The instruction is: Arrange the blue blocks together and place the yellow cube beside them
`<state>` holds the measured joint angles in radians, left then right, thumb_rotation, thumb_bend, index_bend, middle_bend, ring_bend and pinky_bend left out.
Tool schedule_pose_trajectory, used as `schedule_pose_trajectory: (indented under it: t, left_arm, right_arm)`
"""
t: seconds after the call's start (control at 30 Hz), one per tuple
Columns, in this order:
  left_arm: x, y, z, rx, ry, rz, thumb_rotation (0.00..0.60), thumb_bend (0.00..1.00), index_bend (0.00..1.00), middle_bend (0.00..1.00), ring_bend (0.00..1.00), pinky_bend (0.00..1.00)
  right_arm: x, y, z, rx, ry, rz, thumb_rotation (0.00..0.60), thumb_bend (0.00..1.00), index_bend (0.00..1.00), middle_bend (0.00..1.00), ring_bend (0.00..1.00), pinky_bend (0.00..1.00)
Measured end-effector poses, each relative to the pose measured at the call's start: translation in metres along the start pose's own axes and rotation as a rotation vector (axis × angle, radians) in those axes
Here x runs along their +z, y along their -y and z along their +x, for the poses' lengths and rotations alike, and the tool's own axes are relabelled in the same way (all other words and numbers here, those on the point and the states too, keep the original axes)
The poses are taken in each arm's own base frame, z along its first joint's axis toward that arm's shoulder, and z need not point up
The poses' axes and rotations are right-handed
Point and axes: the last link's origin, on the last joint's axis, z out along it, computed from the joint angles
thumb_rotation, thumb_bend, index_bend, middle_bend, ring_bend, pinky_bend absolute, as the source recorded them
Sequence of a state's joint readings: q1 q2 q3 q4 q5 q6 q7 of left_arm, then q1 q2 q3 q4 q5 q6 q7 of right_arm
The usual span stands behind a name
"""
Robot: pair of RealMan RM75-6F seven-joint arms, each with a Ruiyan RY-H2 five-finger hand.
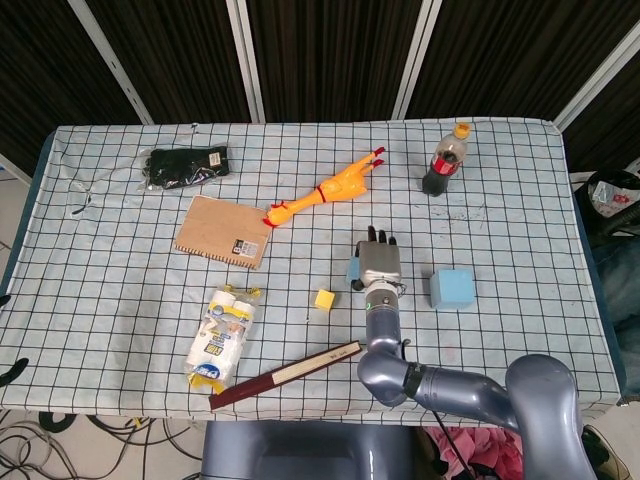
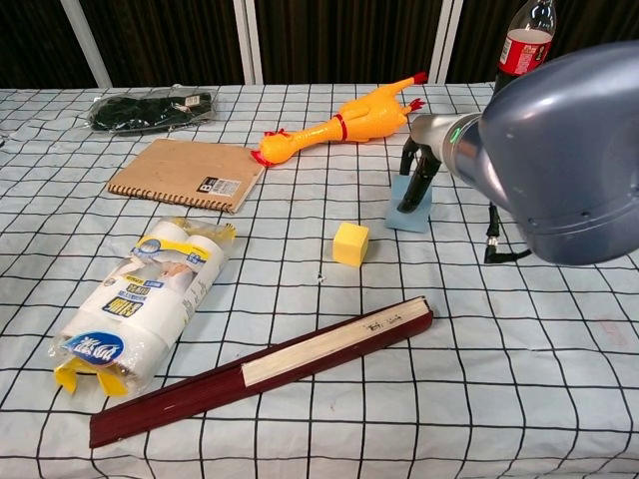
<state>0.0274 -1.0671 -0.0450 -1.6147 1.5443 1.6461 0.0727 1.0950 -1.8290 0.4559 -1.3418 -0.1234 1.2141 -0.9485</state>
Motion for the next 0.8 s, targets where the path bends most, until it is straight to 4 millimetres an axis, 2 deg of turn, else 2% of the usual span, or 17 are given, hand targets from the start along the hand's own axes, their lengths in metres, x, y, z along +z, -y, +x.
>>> schedule_pose_trajectory:
  t: [0.43,0.6,0.8]
  left_arm:
    - [0.000,0.000,0.000,-0.002,-0.001,0.001,0.600,0.04,0.19,0.06,0.00,0.00]
    - [0.000,0.000,0.000,0.001,0.000,0.005,0.600,0.04,0.19,0.06,0.00,0.00]
    - [-0.001,0.000,0.001,-0.001,-0.006,0.007,0.600,0.04,0.19,0.06,0.00,0.00]
  right_arm:
    - [-0.002,-0.008,0.008,-0.019,0.001,0.016,0.600,0.28,0.46,0.02,0.00,0.09]
    - [-0.012,-0.016,0.014,-0.048,0.005,0.065,0.600,0.28,0.46,0.02,0.00,0.09]
    - [-0.033,-0.039,0.021,-0.095,0.000,0.132,0.600,0.27,0.46,0.02,0.00,0.09]
